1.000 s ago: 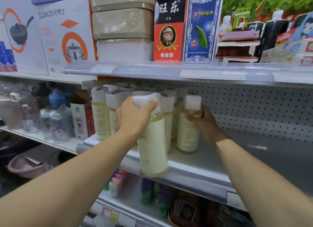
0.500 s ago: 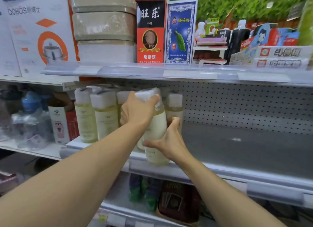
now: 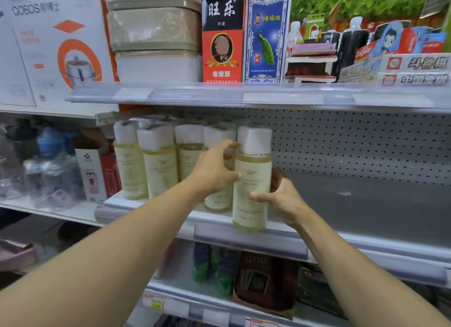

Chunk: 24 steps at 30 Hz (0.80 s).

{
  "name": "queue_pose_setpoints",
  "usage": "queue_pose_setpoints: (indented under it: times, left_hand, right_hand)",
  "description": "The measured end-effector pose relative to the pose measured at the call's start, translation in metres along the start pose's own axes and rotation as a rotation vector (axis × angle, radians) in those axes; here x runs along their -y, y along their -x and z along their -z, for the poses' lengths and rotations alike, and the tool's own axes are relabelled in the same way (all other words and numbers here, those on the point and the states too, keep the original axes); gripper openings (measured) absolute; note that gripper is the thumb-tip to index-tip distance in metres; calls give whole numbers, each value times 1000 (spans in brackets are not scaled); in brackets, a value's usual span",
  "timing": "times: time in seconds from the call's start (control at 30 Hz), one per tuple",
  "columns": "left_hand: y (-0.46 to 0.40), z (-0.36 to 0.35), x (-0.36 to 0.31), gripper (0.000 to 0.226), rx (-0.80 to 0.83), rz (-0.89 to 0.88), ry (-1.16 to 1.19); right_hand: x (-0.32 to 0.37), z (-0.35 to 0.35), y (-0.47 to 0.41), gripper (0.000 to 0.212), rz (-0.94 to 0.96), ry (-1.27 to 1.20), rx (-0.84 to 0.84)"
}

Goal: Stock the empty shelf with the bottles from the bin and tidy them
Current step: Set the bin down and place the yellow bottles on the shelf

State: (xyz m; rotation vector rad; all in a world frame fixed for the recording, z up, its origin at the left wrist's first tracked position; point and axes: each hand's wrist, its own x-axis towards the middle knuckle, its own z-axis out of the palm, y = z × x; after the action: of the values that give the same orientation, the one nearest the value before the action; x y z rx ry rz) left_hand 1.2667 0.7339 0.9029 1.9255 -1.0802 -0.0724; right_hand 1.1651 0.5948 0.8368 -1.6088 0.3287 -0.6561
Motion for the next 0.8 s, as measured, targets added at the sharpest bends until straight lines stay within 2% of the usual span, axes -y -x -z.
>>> queue_pose_setpoints:
  times: [0.1,0.27,0.37,0.47,0.57,0.67,0.8]
  left_hand:
    - [2,-9,11,75,27,6,-83]
    - [-2,-24,22,76,-15,4,-105]
    - [-4,-31,28,65,-47,64,-122]
    - [-3,-36,35,51,-31,150,-170]
    - [0,-40,42,42,28,159,-227]
    - [3,-42,44,46,59,146,-240]
    - [5,-43,47,52,80,138,-308]
  right_hand:
    - [-5,3,-9,73,-24,-5,24]
    - [-13,8,-21,65,-72,-14,55]
    - [-18,13,-29,66,-69,34,78]
    - [-18,16,-29,66,-34,168,120]
    - [-13,17,-26,62,20,309,86]
    - [-12,17,-24,71,59,491,17]
    - [-18,1,-13,76,-22,669,-58]
